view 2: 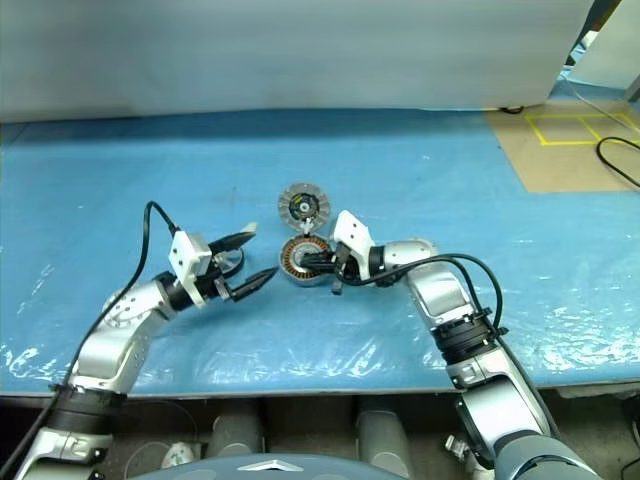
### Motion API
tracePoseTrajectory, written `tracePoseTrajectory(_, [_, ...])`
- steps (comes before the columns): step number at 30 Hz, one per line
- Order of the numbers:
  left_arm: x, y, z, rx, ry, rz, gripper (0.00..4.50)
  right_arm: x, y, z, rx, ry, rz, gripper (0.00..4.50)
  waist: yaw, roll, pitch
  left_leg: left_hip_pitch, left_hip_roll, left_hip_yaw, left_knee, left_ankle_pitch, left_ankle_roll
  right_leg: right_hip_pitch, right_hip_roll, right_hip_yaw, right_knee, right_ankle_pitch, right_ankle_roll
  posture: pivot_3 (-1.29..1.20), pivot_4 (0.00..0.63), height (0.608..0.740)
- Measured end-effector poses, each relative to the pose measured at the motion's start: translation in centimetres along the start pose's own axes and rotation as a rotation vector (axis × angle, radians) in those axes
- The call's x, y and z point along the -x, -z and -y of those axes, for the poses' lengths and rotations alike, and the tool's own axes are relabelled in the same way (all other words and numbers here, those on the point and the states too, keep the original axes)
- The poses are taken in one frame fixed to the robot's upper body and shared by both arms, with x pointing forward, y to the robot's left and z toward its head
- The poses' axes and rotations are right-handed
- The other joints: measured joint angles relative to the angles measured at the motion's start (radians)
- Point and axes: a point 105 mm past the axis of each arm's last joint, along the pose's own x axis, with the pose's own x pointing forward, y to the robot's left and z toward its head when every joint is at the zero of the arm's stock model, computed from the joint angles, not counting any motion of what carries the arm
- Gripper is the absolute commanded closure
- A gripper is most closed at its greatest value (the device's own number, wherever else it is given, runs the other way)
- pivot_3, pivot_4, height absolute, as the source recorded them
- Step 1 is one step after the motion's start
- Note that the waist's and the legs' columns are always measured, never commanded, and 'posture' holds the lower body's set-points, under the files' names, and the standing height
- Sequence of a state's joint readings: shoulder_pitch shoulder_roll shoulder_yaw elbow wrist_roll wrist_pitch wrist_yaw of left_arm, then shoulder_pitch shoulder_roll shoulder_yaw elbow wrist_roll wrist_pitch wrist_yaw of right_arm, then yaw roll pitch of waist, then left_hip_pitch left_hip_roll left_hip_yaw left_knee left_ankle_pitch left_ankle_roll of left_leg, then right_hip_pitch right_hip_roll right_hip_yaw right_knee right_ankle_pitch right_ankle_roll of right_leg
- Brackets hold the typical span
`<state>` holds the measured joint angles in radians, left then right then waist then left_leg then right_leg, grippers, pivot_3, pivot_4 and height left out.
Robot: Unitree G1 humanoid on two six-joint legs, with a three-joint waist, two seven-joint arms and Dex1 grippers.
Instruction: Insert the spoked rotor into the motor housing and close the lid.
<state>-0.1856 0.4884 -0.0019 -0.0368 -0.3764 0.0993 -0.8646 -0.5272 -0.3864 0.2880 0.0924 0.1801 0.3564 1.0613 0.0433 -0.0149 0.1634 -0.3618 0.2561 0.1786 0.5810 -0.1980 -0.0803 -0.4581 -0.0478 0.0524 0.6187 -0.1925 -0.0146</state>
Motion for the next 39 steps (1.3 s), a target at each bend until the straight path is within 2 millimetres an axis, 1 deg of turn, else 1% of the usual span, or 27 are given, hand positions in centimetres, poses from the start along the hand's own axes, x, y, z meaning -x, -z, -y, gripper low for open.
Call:
tracePoseTrajectory(3, [0.5,-0.1,-1.3,0.016,0.025,-0.061,0.00,0.3,0.0,-0.4,0.012,-0.007,0.000,4.49,0.001,0.000,0.000,0.000,0.000,0.000,0.000,0.000,0.000,0.000,0.000,0.000,0.000,0.000,0.000,0.00,0.150,0.740])
tracePoseTrajectory(8, [1.2,-0.3,-4.2,0.078,0.048,-0.160,0.00,0.4,-0.5,-1.1,0.028,-0.020,0.023,4.49,0.002,0.000,0.000,0.000,0.000,0.000,0.000,0.000,0.000,0.000,0.000,0.000,0.000,0.000,0.000,0.00,0.150,0.740])
tracePoseTrajectory(13, [2.2,-1.0,-6.9,0.101,0.070,-0.246,0.00,0.5,-0.5,-1.4,0.033,-0.015,0.025,4.49,0.005,0.000,0.000,-0.001,-0.001,-0.001,0.000,0.000,0.000,0.000,0.000,-0.001,0.000,0.000,0.000,0.00,0.150,0.740])
tracePoseTrajectory(14, [2.4,-1.3,-7.3,0.101,0.073,-0.261,0.38,0.5,-0.5,-1.4,0.033,-0.013,0.026,4.50,0.006,0.000,0.000,-0.001,-0.001,-0.001,0.000,0.000,0.000,0.000,0.000,-0.001,-0.001,0.000,0.000,0.00,0.150,0.740])
tracePoseTrajectory(15, [2.4,-1.5,-7.6,0.101,0.081,-0.270,0.60,0.5,-0.5,-1.4,0.032,-0.011,0.025,4.50,0.006,0.000,0.000,-0.001,-0.001,-0.001,0.000,0.000,0.000,0.000,0.000,-0.001,-0.001,0.000,0.000,0.00,0.150,0.740])
tracePoseTrajectory(16, [2.3,-1.8,-7.8,0.107,0.094,-0.277,0.91,0.5,-0.4,-1.4,0.031,-0.008,0.024,4.50,0.007,0.000,0.000,-0.001,-0.002,-0.001,0.000,0.000,0.000,0.000,-0.001,-0.001,-0.001,0.000,0.000,0.00,0.150,0.740])
tracePoseTrajectory(18, [2.2,-1.9,-7.9,0.121,0.115,-0.290,1.57,0.5,-0.5,-1.5,0.031,-0.006,0.024,4.50,0.007,0.000,0.000,-0.001,-0.004,-0.001,-0.001,0.000,0.000,0.000,-0.003,-0.001,-0.001,0.000,0.000,0.00,0.150,0.740])
tracePoseTrajectory(22, [1.9,-1.2,-8.0,0.142,0.154,-0.354,1.57,0.6,-0.7,-1.5,0.040,-0.003,0.024,4.50,0.007,0.000,0.000,-0.002,-0.005,-0.002,-0.001,0.000,0.000,0.000,-0.004,-0.002,-0.001,0.000,0.001,0.00,0.150,0.740])
tracePoseTrajectory(26, [1.7,-1.0,-7.6,0.139,0.201,-0.417,1.57,0.7,-0.7,-1.4,0.040,0.002,0.019,4.50,0.008,0.000,0.000,-0.003,-0.005,-0.003,-0.001,0.000,-0.001,0.000,-0.005,-0.003,-0.001,-0.001,0.001,0.00,0.150,0.740])
tracePoseTrajectory(30, [2.1,-0.5,-7.8,0.123,0.204,-0.482,1.57,0.8,-0.7,-1.4,0.041,0.008,0.018,4.50,0.007,0.000,0.000,-0.003,-0.006,-0.003,-0.001,0.000,-0.001,0.000,-0.005,-0.003,-0.001,-0.001,0.001,0.00,0.150,0.740])
tracePoseTrajectory(34, [2.4,0.3,-7.6,0.119,0.218,-0.546,1.57,0.8,-0.6,-1.4,0.039,0.012,0.018,4.50,0.008,0.000,0.000,-0.004,-0.006,-0.004,-0.001,0.000,-0.001,0.000,-0.006,-0.004,-0.001,-0.001,0.001,0.00,0.150,0.740])
tracePoseTrajectory(39, [2.6,0.7,-7.6,0.106,0.223,-0.580,1.57,0.8,-0.6,-1.3,0.038,0.017,0.018,4.50,0.009,0.000,0.000,-0.004,-0.006,-0.004,-0.001,0.000,-0.001,0.000,-0.006,-0.004,-0.001,-0.001,0.001,0.00,0.150,0.740])
